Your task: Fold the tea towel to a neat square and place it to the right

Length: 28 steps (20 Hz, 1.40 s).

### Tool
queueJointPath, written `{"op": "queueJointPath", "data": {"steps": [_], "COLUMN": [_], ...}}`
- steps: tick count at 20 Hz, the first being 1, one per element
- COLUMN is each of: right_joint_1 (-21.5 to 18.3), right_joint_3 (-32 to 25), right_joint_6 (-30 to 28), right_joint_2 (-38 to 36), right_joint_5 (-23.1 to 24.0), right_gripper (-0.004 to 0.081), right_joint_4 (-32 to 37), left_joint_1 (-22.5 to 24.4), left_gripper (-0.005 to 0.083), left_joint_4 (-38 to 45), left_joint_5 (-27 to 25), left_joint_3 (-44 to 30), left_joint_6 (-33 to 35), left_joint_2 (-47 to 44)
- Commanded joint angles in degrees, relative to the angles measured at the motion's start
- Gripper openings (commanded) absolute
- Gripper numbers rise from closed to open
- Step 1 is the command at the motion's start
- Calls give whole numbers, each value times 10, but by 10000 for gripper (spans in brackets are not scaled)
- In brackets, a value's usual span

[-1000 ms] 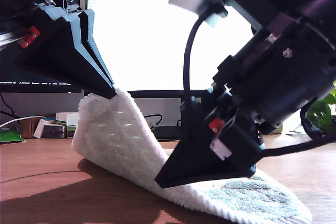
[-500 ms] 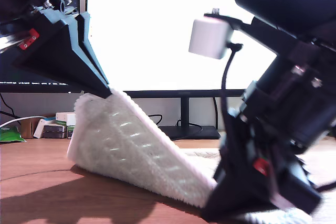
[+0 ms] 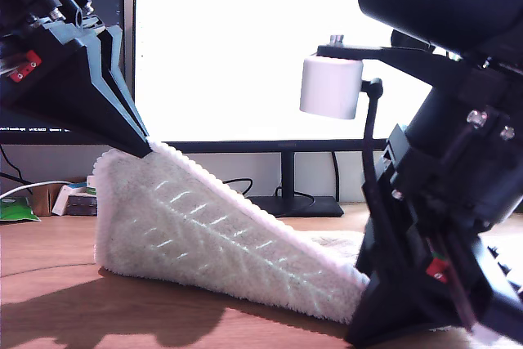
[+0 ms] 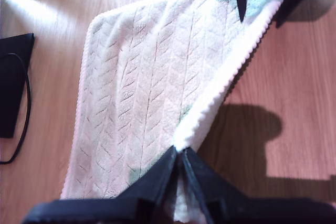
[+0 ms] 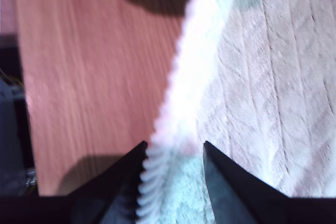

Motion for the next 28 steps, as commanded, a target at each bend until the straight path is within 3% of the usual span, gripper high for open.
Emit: {"op": "queueJointPath", "data": {"steps": [1,9,16,20,22,28], "right_joint_1": [-2,-1,-1,-1,2,21], "right_joint_3": [3,54,78,78,78,79], "right_joint_6": [-7,-14,-10,-9,-10,5], "right_joint_2": [8,0,0,0,0,-15], "right_joint_5": [13,33,24,12,12,33], "right_gripper": [298,297,237,132,-21,-11], "right_joint_4": [-25,-136,-172,-194,-206,-228], "left_joint_1": [3,8,8,9,9,2], "left_gripper": [-24,-24,-24,-24,-24,-24], "left_joint_4": [1,3,3,2,-12,-66], "left_joint_5": [1,1,1,1,1,1], "left_joint_3": [0,0,0,0,0,0], "left_joint_6": [19,35,36,35,35,35], "left_joint_2": [-5,-4,-4,-4,-4,-5]}}
